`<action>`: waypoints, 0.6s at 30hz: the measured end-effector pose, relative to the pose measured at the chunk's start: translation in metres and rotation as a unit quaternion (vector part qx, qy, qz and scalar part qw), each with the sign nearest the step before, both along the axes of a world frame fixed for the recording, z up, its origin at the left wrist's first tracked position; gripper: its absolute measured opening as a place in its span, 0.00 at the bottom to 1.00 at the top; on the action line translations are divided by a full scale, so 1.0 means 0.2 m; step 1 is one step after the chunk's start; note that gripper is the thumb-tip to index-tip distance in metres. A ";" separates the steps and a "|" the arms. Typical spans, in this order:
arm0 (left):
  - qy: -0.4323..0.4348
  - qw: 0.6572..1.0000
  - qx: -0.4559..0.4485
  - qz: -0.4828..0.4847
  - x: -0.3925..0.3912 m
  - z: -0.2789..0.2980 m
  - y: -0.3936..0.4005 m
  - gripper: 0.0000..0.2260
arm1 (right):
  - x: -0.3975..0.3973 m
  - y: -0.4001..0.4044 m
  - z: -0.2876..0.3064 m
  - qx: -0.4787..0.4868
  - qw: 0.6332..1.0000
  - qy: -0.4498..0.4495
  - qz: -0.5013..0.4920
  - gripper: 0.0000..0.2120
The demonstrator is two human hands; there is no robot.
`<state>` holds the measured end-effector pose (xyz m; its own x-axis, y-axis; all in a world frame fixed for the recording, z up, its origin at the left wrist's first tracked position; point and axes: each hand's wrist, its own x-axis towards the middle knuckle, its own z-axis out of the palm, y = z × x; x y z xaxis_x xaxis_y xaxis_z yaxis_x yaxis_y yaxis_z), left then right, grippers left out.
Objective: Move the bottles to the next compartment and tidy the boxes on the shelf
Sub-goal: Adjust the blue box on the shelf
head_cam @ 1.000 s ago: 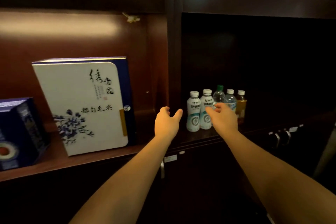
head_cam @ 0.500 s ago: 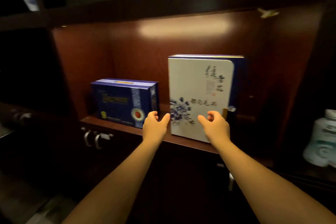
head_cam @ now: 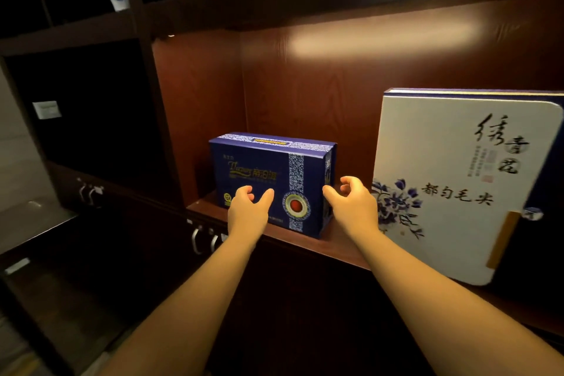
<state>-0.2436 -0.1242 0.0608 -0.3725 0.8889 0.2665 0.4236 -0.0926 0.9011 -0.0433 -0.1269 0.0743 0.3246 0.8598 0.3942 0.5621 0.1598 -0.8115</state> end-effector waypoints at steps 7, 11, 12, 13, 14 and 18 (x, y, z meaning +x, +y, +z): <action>0.001 1.000 -0.013 -0.016 -0.42 -0.01 0.58 0.32 | -0.33 0.41 0.08 0.073 0.984 -0.149 -0.062 0.26; -0.005 1.000 -0.025 -0.009 -0.66 -0.05 0.89 0.37 | -0.51 0.60 0.13 0.165 0.927 -0.320 -0.109 0.23; -0.008 0.999 -0.030 -0.011 -0.72 -0.07 0.96 0.38 | -0.54 0.65 0.13 0.163 0.923 -0.332 -0.109 0.23; -0.013 0.999 -0.036 -0.012 -0.76 -0.08 1.03 0.40 | -0.57 0.69 0.14 0.148 0.924 -0.336 -0.105 0.23; -0.018 0.999 -0.042 -0.012 -0.80 -0.10 1.08 0.41 | -0.59 0.73 0.14 0.129 0.927 -0.339 -0.100 0.23; -0.054 0.996 -0.046 -0.060 -0.90 -0.17 1.28 0.44 | -0.61 0.81 0.10 0.153 0.906 -0.367 -0.146 0.18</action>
<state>-0.4237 0.1316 0.0262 -0.2845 0.9476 0.1451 0.3145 -0.0508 0.9479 -0.1656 0.0347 0.0943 0.0742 0.5936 0.8013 0.9870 0.0710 -0.1440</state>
